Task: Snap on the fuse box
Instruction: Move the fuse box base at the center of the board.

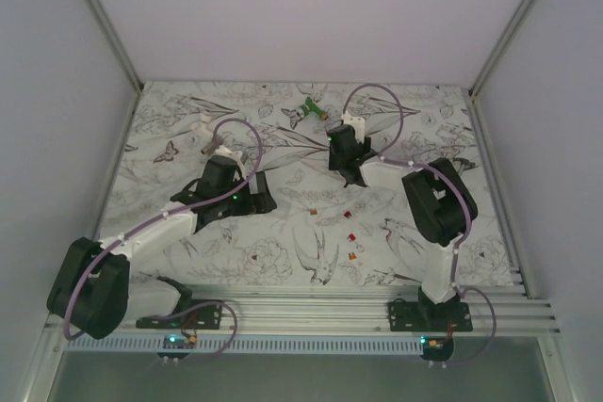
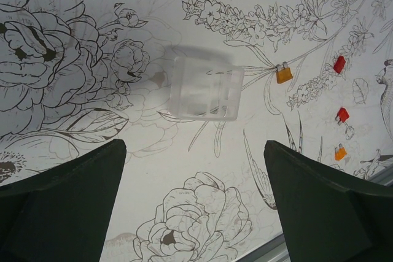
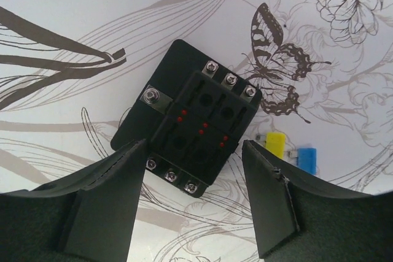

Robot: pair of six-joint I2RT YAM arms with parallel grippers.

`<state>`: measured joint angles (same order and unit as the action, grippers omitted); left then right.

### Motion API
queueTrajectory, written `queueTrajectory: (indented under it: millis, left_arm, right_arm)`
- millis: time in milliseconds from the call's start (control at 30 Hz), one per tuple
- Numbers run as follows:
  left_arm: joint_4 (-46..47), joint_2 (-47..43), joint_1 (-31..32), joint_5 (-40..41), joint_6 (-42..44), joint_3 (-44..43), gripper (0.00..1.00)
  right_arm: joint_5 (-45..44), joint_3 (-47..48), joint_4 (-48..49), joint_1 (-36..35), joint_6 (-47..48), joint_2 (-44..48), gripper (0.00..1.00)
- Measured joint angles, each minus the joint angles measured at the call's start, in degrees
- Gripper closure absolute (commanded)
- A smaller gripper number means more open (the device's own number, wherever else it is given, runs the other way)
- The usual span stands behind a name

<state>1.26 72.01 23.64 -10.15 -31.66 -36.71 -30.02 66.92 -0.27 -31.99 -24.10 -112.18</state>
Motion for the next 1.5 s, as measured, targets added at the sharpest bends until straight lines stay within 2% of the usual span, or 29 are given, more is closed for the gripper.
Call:
queueTrajectory:
  millis: [167,267,633,1067,1500]
  left_arm:
    - [-0.04,-0.02,0.02,0.00,0.02,0.00,0.00]
    - [-0.09,-0.04,0.04,0.04,0.02,0.00,0.00]
    - [-1.20,-0.13,0.33,0.37,0.22,-0.37,0.00]
    - [-5.46,-4.68,0.37,5.64,0.83,-0.55,0.00]
    - [-7.63,-6.82,0.26,10.23,-0.26,-0.55,0.00]
  right_arm:
    - [0.15,0.74,0.07,0.00,-0.81,-1.18,0.37]
    - [1.09,0.85,0.11,0.00,-0.79,-1.25,0.45]
    - [7.67,-0.04,2.54,-1.05,4.24,-0.85,0.50]
    - [20.22,-3.76,4.22,-11.85,14.05,2.19,0.54]
    - [23.12,-7.69,2.38,-22.88,13.75,6.12,0.55]
